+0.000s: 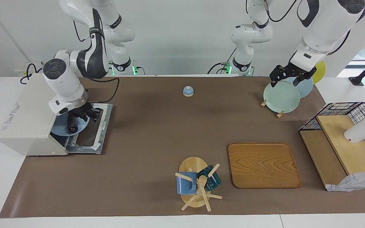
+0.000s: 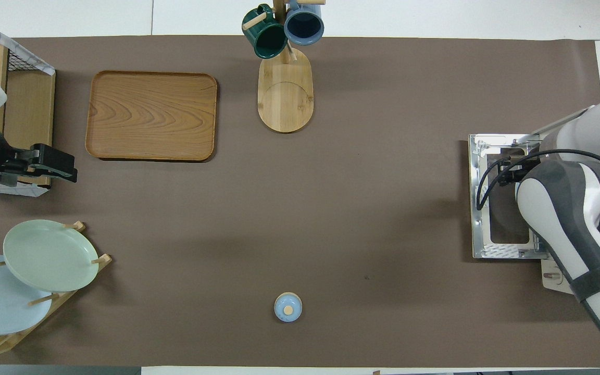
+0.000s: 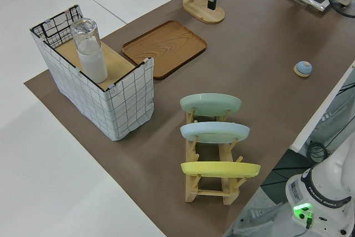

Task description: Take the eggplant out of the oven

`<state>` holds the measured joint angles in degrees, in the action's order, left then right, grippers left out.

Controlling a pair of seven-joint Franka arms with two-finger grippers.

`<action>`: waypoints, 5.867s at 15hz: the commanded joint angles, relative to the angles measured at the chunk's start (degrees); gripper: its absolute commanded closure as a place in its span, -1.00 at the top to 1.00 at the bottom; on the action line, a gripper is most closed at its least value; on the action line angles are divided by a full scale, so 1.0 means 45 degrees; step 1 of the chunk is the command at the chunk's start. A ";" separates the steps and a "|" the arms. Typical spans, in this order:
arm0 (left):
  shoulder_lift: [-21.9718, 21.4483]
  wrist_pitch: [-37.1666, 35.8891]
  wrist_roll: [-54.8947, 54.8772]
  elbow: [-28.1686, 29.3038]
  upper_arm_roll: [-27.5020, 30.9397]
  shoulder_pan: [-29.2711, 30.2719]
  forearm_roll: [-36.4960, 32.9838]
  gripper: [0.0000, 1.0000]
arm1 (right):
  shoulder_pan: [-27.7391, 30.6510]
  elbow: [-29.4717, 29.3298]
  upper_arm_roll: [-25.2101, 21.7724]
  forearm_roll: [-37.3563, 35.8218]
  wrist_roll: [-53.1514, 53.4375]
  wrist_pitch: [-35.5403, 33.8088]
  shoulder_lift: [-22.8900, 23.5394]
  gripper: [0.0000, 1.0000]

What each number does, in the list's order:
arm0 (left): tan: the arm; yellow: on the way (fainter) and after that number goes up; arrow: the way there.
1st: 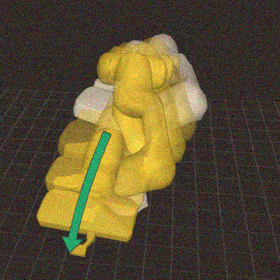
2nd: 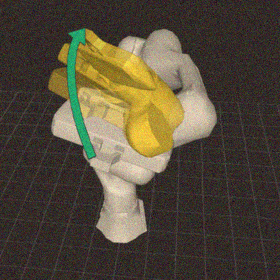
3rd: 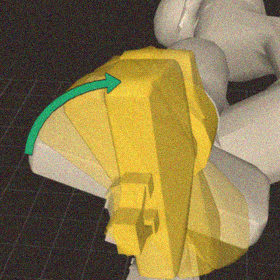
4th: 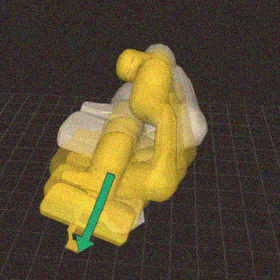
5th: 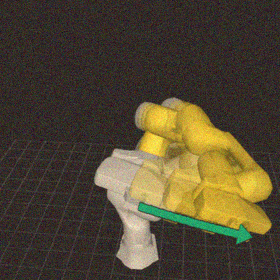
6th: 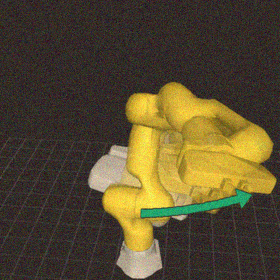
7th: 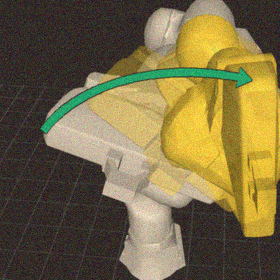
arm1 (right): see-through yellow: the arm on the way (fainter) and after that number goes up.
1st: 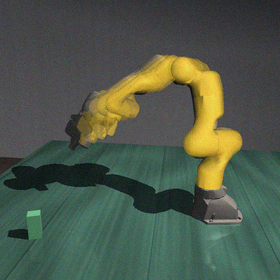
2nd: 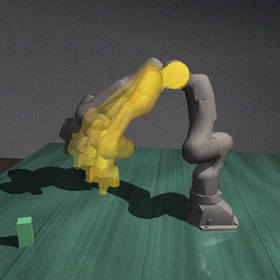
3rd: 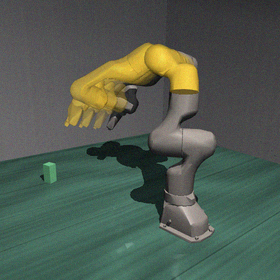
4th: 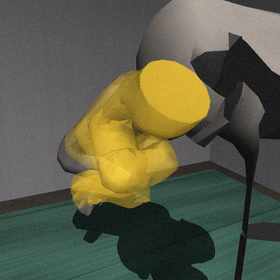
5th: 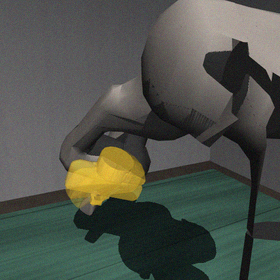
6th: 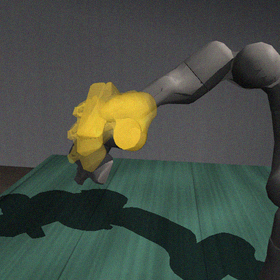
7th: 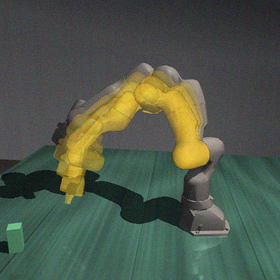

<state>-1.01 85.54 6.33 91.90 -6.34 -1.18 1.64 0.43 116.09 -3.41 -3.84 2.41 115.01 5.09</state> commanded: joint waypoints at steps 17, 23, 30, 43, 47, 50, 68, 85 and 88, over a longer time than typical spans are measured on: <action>-0.0030 -0.0182 -0.0021 0.0007 -0.0135 0.0145 -0.0208 1.00 | -0.4488 -0.1832 0.1728 -0.1628 0.3533 -0.1946 0.0158 -1.00; -0.0030 -0.0182 -0.0021 0.0007 -0.0135 0.0145 -0.0208 1.00 | -0.5696 -0.5398 0.4584 -0.1783 0.9106 -0.2062 0.3529 -1.00; -0.0030 -0.0182 -0.0021 0.0007 -0.0135 0.0145 -0.0208 1.00 | -0.7089 -0.5645 0.4585 -0.2389 1.0950 0.0882 0.5276 -1.00; -0.0049 -0.0202 0.0018 0.0007 -0.0115 0.0145 -0.0208 1.00 | -0.4827 -0.6620 0.4604 -0.2408 0.8083 -0.0687 0.4673 -0.30; -0.0049 -0.0240 0.0038 0.0007 -0.0115 0.0145 -0.0208 1.00 | -0.2429 -0.4398 0.4604 -0.2448 0.6445 -0.1400 0.3189 -0.78; -0.0049 -0.0085 0.0174 0.0007 -0.0154 -0.0031 -0.0208 1.00 | -0.1037 -0.2854 0.4527 -0.2544 0.4350 -0.1224 0.2485 -1.00; 0.2799 0.8680 1.3883 0.3579 -0.0193 -0.6688 0.1237 1.00 | 0.2306 0.1468 0.4526 -0.4709 0.2632 0.2197 0.1486 -1.00; 0.4873 1.0872 1.6659 0.3914 -0.0115 -0.7472 -0.0970 0.77 | 0.2345 -0.0114 0.2262 -0.3288 -0.2271 -0.2021 -0.1208 -1.00; 0.4892 1.1068 1.6640 0.3914 -0.0115 -0.7453 -0.0970 0.49 | 0.2423 -0.0134 0.1795 -0.2995 -0.2993 -0.2160 -0.1365 -1.00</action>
<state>21.18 133.68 79.82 108.76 -7.54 -34.04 -1.18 10.12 113.78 5.96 -18.91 -7.70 107.97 -0.30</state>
